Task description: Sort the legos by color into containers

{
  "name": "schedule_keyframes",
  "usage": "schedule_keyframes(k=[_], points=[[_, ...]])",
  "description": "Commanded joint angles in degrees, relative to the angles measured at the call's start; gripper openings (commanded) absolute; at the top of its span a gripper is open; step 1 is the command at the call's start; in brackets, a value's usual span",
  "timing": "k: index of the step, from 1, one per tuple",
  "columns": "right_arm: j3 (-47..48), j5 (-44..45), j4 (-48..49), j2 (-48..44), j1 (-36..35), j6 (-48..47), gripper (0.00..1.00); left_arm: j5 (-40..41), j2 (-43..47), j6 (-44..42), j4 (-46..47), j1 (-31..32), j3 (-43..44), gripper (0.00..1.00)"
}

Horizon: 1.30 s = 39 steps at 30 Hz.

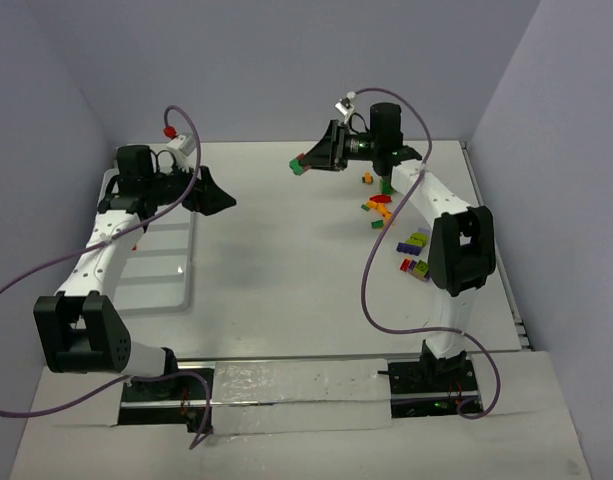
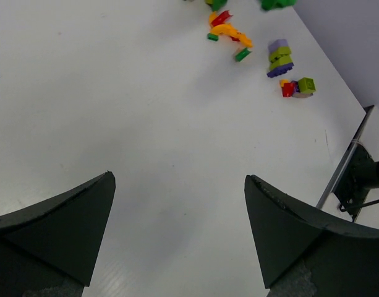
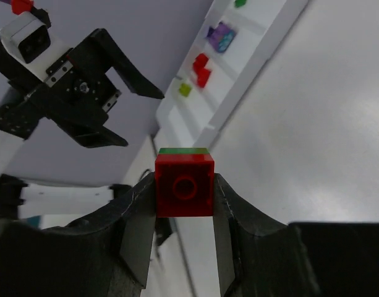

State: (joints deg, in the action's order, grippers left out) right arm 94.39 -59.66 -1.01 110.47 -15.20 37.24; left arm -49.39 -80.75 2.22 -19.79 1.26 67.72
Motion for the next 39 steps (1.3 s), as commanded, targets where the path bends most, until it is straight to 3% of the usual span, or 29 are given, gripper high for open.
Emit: schedule_keyframes(k=[1, 5, 8, 17, 39], points=[[-6.06, -5.71, 21.13, 0.53, -1.82, 24.03, 0.00, 0.13, 1.05, -1.84, 3.33, 4.83, 1.68, 0.95], [-11.78, -6.66, 33.60, 1.12, -3.28, 35.34, 0.00, 3.80, 0.49, -6.81, 1.14, 9.89, 2.57, 0.93], [-13.04, -7.01, 37.50, 1.15, -4.34, 38.27, 0.00, 6.21, -0.35, -7.31, 1.29, 11.80, 3.15, 0.92], [-13.18, -7.48, 39.51, 2.42, -6.90, 41.50, 0.00, 7.28, -2.39, -6.35, 2.81, 15.43, 5.30, 0.89], [-12.39, -7.75, 34.84, 3.70, -8.18, 38.73, 0.00, 11.50, -5.47, -7.24, 3.09, 19.48, 10.51, 0.79]])
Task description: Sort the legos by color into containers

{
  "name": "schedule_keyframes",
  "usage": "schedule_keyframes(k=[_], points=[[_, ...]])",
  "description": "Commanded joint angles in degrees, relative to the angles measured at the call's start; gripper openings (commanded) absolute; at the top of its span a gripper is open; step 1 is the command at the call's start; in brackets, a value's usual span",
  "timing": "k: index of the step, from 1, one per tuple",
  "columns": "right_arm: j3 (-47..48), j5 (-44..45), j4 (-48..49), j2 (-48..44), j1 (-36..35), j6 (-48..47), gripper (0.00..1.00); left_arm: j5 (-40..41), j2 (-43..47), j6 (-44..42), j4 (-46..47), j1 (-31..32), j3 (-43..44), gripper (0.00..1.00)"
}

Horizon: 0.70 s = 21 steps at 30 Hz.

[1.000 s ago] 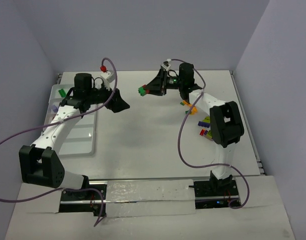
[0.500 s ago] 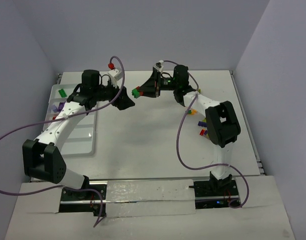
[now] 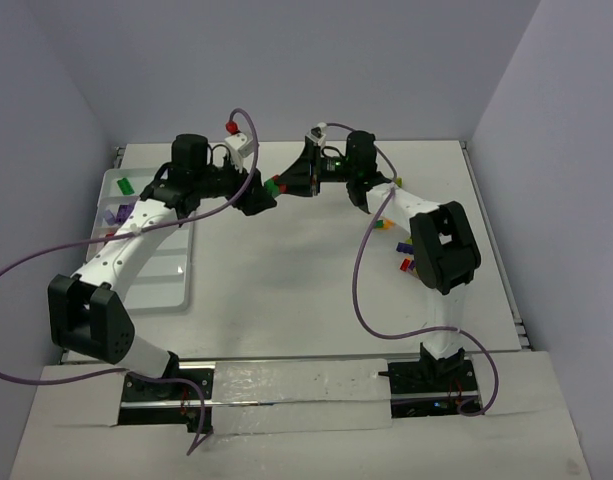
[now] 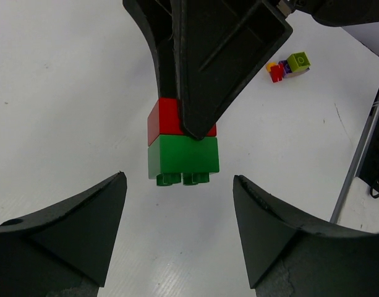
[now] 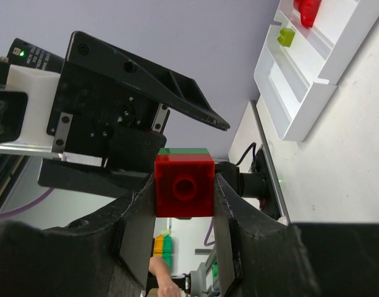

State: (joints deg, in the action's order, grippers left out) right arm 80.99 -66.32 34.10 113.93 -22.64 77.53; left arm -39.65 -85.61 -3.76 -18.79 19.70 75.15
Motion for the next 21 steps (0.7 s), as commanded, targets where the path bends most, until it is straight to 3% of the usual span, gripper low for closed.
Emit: schedule_keyframes(k=[1, 8, 15, 17, 21], points=[[1.11, -1.14, -0.55, 0.29, -0.79, -1.69, 0.00, 1.82, -0.66, -1.39, 2.04, 1.09, 3.21, 0.77], [1.46, -1.28, -1.51, 0.52, -1.01, -2.29, 0.00, 3.22, -1.23, -1.61, 2.00, 1.39, 4.23, 0.61], [1.56, -1.44, -2.20, 0.70, -0.92, -2.28, 0.00, 5.83, -1.12, -2.63, 1.22, 1.32, 4.03, 0.22], [1.94, -1.51, -2.22, 0.87, -0.78, -2.02, 0.00, 6.25, -0.93, -3.25, 0.34, 1.39, 3.82, 0.04], [3.63, -1.09, -2.38, 1.03, 1.86, -1.24, 0.00, 6.87, 0.79, -4.86, -2.39, -0.58, 1.18, 0.00]])
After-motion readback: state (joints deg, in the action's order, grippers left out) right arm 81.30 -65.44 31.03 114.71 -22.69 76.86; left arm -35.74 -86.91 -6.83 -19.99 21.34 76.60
